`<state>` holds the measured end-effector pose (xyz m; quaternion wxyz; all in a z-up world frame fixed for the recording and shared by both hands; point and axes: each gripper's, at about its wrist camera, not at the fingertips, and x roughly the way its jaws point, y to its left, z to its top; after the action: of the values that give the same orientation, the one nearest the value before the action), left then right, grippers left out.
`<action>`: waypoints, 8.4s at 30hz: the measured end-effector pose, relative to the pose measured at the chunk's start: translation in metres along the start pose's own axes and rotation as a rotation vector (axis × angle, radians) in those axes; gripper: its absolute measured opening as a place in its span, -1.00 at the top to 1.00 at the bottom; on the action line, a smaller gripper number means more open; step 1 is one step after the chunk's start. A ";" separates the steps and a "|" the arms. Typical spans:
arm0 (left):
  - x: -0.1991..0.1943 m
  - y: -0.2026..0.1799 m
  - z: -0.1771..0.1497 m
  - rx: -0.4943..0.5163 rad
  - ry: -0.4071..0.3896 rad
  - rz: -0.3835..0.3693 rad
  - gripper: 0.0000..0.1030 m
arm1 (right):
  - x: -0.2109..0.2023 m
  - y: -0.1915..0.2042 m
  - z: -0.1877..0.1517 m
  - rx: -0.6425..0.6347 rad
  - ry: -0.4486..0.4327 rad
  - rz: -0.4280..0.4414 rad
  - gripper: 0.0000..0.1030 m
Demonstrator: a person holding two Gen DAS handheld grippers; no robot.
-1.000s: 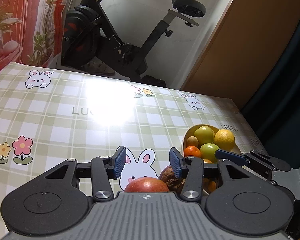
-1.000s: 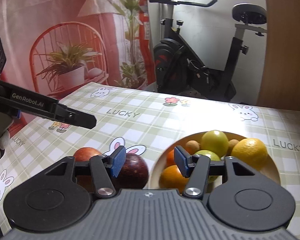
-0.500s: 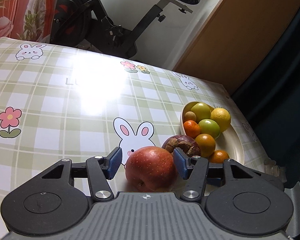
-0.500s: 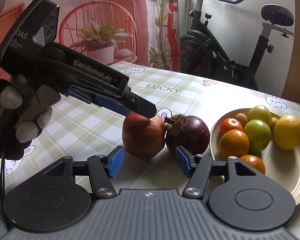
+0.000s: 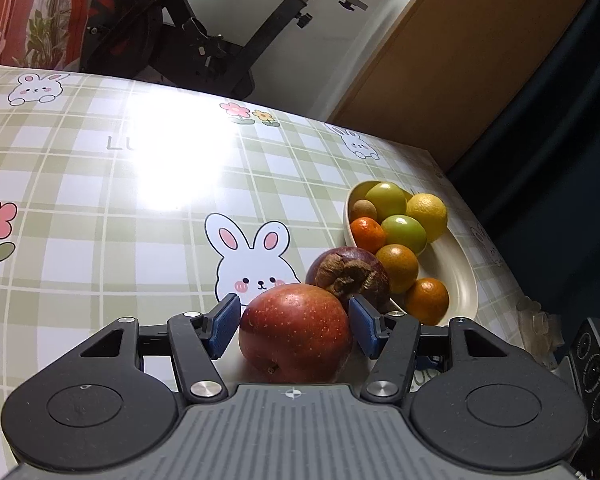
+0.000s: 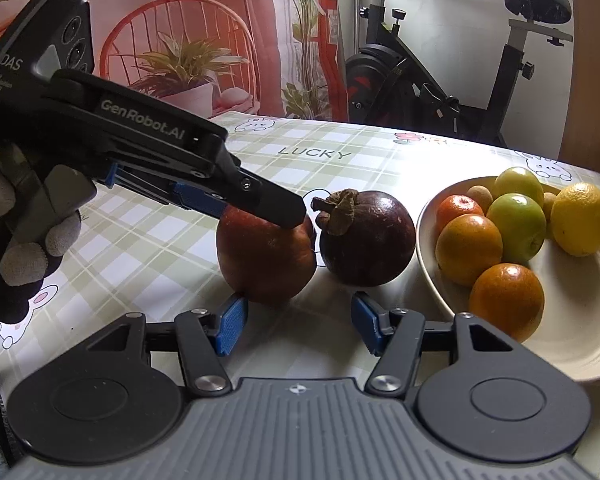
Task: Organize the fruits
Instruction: 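Move the left tool to the red apple beside the mangosteen, then close the left tool around the red apple, then lift and carry the red apple with the left tool onto the plate, then open the left tool to release the red apple on the plate, then move the left tool back to the dark purple mangosteen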
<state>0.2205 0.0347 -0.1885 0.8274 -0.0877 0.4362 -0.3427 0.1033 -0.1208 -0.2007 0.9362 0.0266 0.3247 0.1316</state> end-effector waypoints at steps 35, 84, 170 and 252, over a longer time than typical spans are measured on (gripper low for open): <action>0.000 -0.040 -0.057 -0.026 -0.089 0.020 -0.25 | -0.023 -0.014 -0.016 0.067 -0.035 0.100 -0.34; -0.009 -0.049 -0.076 -0.013 -0.167 0.057 -0.22 | -0.033 -0.038 -0.019 0.204 -0.070 0.162 -0.14; 0.136 -0.196 0.023 0.187 0.028 0.007 -0.09 | -0.087 -0.174 -0.012 0.300 -0.202 -0.250 -0.11; 0.003 -0.059 0.007 0.018 -0.103 0.112 -0.24 | 0.011 -0.021 0.021 -0.086 -0.080 -0.126 -0.26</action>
<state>0.1980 -0.0124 -0.1600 0.8674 -0.0731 0.3942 -0.2947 0.1293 -0.1376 -0.1936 0.9551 -0.0290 0.2822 0.0851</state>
